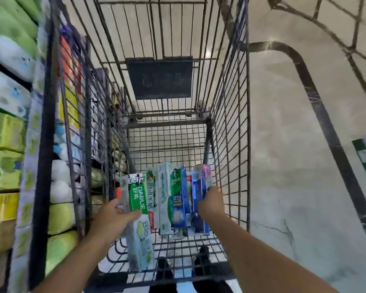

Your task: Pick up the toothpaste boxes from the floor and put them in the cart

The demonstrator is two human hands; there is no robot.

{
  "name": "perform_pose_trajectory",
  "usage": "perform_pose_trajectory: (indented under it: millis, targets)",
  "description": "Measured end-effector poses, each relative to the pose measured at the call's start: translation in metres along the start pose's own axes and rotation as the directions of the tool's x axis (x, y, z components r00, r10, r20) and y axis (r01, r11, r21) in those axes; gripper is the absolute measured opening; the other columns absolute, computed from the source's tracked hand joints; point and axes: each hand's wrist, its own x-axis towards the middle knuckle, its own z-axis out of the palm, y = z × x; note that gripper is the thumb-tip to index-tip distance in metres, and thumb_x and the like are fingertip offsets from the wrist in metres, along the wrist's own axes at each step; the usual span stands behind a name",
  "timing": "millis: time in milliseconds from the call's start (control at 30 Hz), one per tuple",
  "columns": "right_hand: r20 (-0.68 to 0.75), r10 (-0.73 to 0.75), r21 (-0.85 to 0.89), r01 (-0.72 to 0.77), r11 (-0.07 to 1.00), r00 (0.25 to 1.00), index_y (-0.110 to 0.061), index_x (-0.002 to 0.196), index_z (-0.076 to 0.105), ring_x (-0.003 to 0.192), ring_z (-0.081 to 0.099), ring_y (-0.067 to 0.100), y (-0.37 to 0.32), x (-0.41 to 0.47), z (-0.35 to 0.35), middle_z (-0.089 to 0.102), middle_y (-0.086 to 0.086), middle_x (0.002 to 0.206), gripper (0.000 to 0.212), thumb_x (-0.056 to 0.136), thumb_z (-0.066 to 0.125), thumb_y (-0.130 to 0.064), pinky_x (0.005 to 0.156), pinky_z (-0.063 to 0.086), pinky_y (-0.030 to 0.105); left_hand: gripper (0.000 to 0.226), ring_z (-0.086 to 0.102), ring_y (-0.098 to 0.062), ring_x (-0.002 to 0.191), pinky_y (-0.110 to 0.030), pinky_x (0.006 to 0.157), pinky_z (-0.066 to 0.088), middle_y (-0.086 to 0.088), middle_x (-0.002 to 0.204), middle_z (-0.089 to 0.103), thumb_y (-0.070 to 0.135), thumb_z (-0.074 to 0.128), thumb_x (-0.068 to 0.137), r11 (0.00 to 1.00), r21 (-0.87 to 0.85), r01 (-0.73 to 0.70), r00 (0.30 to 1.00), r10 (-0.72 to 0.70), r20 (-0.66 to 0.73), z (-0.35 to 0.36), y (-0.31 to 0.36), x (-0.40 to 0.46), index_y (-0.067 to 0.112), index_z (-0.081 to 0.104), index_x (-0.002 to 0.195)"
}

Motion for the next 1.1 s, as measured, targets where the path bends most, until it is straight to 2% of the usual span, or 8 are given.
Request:
perform_pose_trajectory:
  millis: [167, 267, 400, 533, 633, 833, 1000, 1100]
  targets:
    - [-0.002, 0.006, 0.001, -0.006, 1.0, 1.0, -0.012, 0.094, 0.047, 0.07, 0.052, 0.015, 0.011, 0.009, 0.006, 0.054, 0.003, 0.085, 0.018, 0.088, 0.057, 0.001, 0.052, 0.04, 0.027, 0.039, 0.072, -0.025, 0.085, -0.048, 0.084, 0.059, -0.005, 0.102, 0.072, 0.025, 0.084, 0.078, 0.997, 0.075, -0.012, 1.0, 0.014, -0.024, 0.013, 0.0, 0.026, 0.019, 0.064, 0.112]
    - [0.011, 0.0, -0.036, 0.0, 0.999, 1.0, -0.011, 0.093, 0.052, 0.068, 0.054, 0.012, 0.015, 0.012, 0.006, 0.06, 0.003, 0.087, 0.015, 0.088, 0.064, -0.003, 0.048, 0.039, 0.022, 0.074, 0.069, -0.027, 0.097, -0.043, 0.088, 0.057, -0.01, 0.12, 0.068, 0.045, 0.083, 0.075, 0.965, 0.252, -0.067, 0.996, 0.078, -0.034, 0.023, 0.005, 0.039, 0.017, 0.053, 0.136]
    - [-0.01, -0.02, -0.071, 0.019, 0.997, 1.0, -0.009, 0.101, 0.058, 0.083, 0.062, 0.021, 0.018, 0.015, 0.008, 0.062, 0.006, 0.097, 0.019, 0.085, 0.069, -0.01, 0.064, 0.055, 0.033, 0.085, 0.059, -0.031, 0.12, -0.038, 0.096, 0.048, -0.013, 0.145, 0.051, 0.052, 0.073, 0.084, 0.887, 0.448, -0.111, 0.983, 0.165, -0.083, 0.041, 0.015, 0.052, 0.012, 0.037, 0.15]
    - [-0.014, -0.059, -0.101, 0.057, 0.993, 0.998, -0.011, 0.108, 0.055, 0.094, 0.06, 0.025, 0.018, 0.015, 0.007, 0.056, 0.007, 0.106, 0.03, 0.084, 0.072, -0.014, 0.083, 0.057, 0.042, 0.067, 0.057, -0.022, 0.08, -0.034, 0.069, 0.052, -0.008, 0.103, 0.061, 0.057, 0.071, 0.083, 0.802, 0.586, -0.114, 0.966, 0.227, -0.123, 0.05, 0.021, 0.061, 0.006, 0.052, 0.122]
    - [0.001, -0.076, -0.083, 0.076, 0.994, 0.997, -0.011, 0.11, 0.052, 0.097, 0.058, 0.024, 0.019, 0.016, 0.003, 0.052, 0.006, 0.11, 0.032, 0.084, 0.072, -0.013, 0.087, 0.055, 0.04, 0.063, 0.053, -0.022, 0.073, -0.032, 0.057, 0.042, -0.007, 0.092, 0.055, 0.055, 0.073, 0.082, 0.798, 0.594, -0.102, 0.961, 0.234, -0.149, 0.051, 0.021, 0.063, 0.003, 0.05, 0.11]
    - [0.029, -0.11, -0.092, 0.112, 0.989, 0.994, -0.013, 0.103, 0.047, 0.096, 0.059, 0.025, 0.01, -0.002, -0.016, 0.055, 0.008, 0.108, 0.03, 0.085, 0.071, -0.016, 0.085, 0.055, 0.04, 0.062, 0.061, -0.025, 0.081, -0.037, 0.07, 0.054, -0.007, 0.09, 0.06, 0.051, 0.064, 0.091, 0.791, 0.596, -0.141, 0.969, 0.235, -0.082, 0.039, 0.023, 0.043, 0.004, 0.049, 0.128]
    - [0.14, -0.23, -0.05, 0.239, 0.97, 0.963, -0.022, 0.111, 0.054, 0.086, 0.065, 0.015, -0.018, -0.035, -0.048, 0.062, 0.001, 0.103, 0.029, 0.087, 0.07, -0.024, 0.078, 0.06, 0.039, 0.061, 0.06, -0.02, 0.108, -0.035, 0.094, 0.048, -0.01, 0.137, 0.055, 0.048, 0.056, 0.097, 0.822, 0.529, -0.212, 0.977, 0.196, 0.088, 0.01, 0.051, -0.011, 0.01, 0.044, 0.143]
    - [0.19, -0.372, -0.148, 0.401, 0.904, 0.909, -0.02, 0.129, 0.05, 0.107, 0.061, 0.018, -0.045, -0.066, -0.082, 0.057, 0.004, 0.124, 0.044, 0.092, 0.065, -0.036, 0.095, 0.054, 0.041, 0.056, 0.054, -0.022, 0.121, -0.035, 0.102, 0.045, -0.006, 0.142, 0.052, 0.052, 0.054, 0.096, 0.828, 0.486, -0.279, 0.96, 0.244, 0.136, -0.022, 0.079, -0.058, 0.016, 0.049, 0.139]
